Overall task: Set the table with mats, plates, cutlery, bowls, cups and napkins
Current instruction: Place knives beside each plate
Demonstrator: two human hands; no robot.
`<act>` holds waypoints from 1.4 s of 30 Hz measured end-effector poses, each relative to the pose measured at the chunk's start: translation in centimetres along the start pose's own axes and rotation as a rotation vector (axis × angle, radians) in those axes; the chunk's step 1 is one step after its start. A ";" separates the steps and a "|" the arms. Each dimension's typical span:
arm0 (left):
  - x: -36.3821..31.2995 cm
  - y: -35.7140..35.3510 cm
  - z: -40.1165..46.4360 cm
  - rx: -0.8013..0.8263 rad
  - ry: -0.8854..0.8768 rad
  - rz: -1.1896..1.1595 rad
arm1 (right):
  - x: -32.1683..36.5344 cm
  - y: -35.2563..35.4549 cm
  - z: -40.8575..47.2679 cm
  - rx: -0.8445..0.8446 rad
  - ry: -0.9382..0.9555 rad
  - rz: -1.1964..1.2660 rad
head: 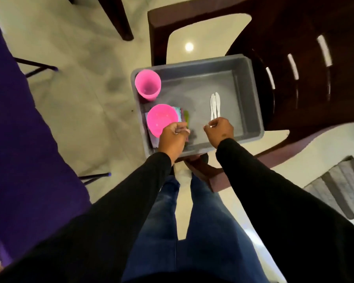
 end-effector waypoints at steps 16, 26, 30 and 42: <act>5.2 -12.6 13.1 -0.008 0.254 -0.130 | -6.7 -4.6 17.4 -0.105 -0.190 -0.215; 6.2 -14.4 15.8 -0.014 0.410 -0.308 | -4.2 -6.0 17.8 -0.047 -0.255 -0.144; 6.0 -14.4 16.5 -0.015 0.461 -0.292 | -4.3 -5.5 18.6 0.027 -0.240 -0.110; 5.6 -14.4 16.8 -0.006 0.439 -0.243 | -3.6 -5.3 18.2 0.027 -0.234 -0.042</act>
Point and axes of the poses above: each hand's wrist, its own z-axis towards the middle knuckle, its own y-axis out of the back of the hand, x = y × z, the point moved 3 cm from there along z, towards the middle knuckle, and after that the axes turned 2 degrees about -y, right-handed, at the moved point
